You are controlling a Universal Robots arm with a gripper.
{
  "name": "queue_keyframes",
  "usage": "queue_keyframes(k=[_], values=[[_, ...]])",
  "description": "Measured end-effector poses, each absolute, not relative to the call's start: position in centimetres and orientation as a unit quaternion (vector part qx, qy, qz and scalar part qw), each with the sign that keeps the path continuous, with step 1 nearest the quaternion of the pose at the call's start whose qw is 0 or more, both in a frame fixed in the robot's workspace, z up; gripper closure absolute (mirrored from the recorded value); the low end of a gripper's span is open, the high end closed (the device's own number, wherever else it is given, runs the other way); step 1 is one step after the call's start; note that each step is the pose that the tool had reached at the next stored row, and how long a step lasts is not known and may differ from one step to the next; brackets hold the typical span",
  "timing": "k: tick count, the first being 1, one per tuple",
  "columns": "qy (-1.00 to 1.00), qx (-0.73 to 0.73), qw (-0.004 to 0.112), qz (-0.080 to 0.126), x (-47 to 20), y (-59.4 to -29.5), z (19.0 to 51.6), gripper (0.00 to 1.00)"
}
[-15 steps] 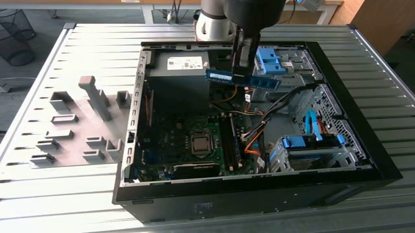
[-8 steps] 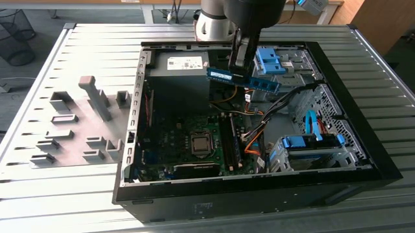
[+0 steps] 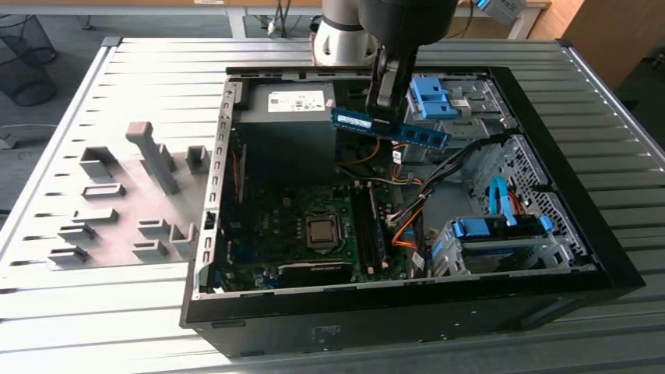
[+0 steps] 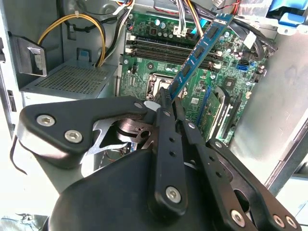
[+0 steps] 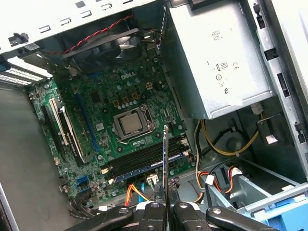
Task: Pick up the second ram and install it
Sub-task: 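Insert the second ram into the second slot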
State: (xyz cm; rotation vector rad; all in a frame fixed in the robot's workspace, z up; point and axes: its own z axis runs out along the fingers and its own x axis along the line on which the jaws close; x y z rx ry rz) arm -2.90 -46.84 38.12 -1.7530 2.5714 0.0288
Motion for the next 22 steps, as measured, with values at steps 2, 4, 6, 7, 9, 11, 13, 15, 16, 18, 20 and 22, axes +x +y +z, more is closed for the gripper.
queue_keyframes(k=[2,4,6,7,9,11,13,15,16,18,20,22], values=[[0.826,-0.563,0.015,0.009,-2.9,-46.84,38.13,0.86],[0.827,-0.563,0.015,0.009,-2.9,-46.84,38.12,0.86],[0.827,-0.561,0.015,0.009,-2.9,-46.84,38.12,0.86],[0.828,-0.561,0.015,0.009,-2.9,-46.84,38.12,0.86],[0.83,-0.558,0.015,0.009,-2.9,-46.84,38.12,0.86],[0.833,-0.553,0.015,0.009,-2.9,-46.84,38.13,0.86],[0.837,-0.548,0.015,0.009,-2.89,-46.84,38.12,0.86],[0.84,-0.542,0.015,0.009,-2.9,-46.84,38.12,0.86],[0.842,-0.539,0.015,0.009,-2.9,-46.84,38.12,0.86],[0.846,-0.533,0.015,0.009,-2.9,-46.84,38.12,0.86],[0.849,-0.528,0.015,0.009,-2.9,-46.84,38.12,0.86],[0.853,-0.522,0.015,0.008,-2.9,-46.84,38.12,0.86]])
